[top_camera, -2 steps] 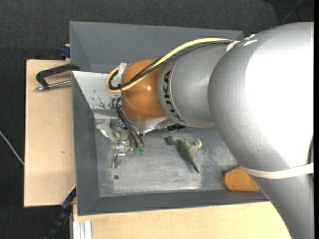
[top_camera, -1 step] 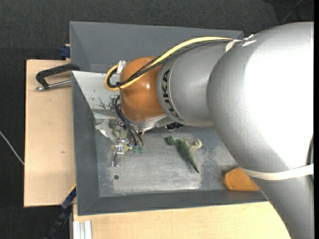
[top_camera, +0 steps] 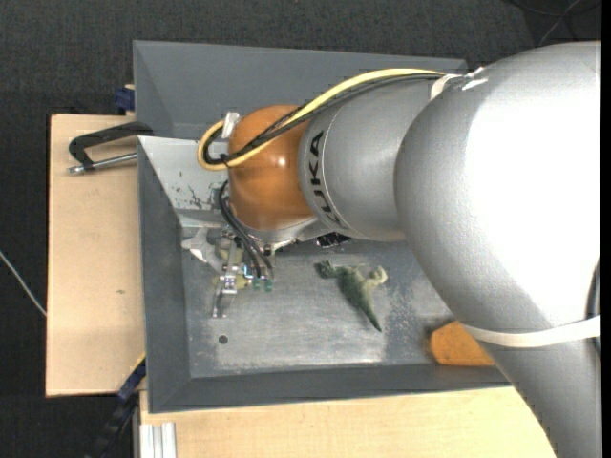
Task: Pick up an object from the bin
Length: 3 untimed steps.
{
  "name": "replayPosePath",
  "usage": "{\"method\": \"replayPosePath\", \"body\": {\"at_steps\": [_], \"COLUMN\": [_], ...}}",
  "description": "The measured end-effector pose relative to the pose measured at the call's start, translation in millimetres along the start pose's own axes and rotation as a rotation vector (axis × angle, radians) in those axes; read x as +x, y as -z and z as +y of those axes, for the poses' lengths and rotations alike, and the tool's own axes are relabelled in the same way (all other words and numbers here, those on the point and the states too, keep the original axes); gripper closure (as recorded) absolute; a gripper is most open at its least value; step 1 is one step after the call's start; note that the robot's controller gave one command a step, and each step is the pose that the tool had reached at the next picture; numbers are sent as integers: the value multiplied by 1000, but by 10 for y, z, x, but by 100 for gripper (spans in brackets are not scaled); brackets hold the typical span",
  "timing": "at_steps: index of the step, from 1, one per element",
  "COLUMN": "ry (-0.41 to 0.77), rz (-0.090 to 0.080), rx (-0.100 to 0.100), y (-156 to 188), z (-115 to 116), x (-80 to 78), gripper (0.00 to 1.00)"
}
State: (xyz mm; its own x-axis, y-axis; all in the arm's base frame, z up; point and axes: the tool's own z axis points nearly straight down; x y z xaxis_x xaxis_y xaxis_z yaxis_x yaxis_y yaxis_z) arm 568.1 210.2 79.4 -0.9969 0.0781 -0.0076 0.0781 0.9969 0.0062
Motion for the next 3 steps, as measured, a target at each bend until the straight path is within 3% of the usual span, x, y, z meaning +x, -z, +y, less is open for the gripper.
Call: {"method": "replayPosePath", "body": {"at_steps": [1, 2, 3], "ry": [1, -165, -168], "rz": [1, -3, -11], "rx": [1, -4, -6], "y": [26, -37, -17], "z": [18, 9, -2], "x": [-16, -1, -28], "gripper": [0, 0, 100]}}
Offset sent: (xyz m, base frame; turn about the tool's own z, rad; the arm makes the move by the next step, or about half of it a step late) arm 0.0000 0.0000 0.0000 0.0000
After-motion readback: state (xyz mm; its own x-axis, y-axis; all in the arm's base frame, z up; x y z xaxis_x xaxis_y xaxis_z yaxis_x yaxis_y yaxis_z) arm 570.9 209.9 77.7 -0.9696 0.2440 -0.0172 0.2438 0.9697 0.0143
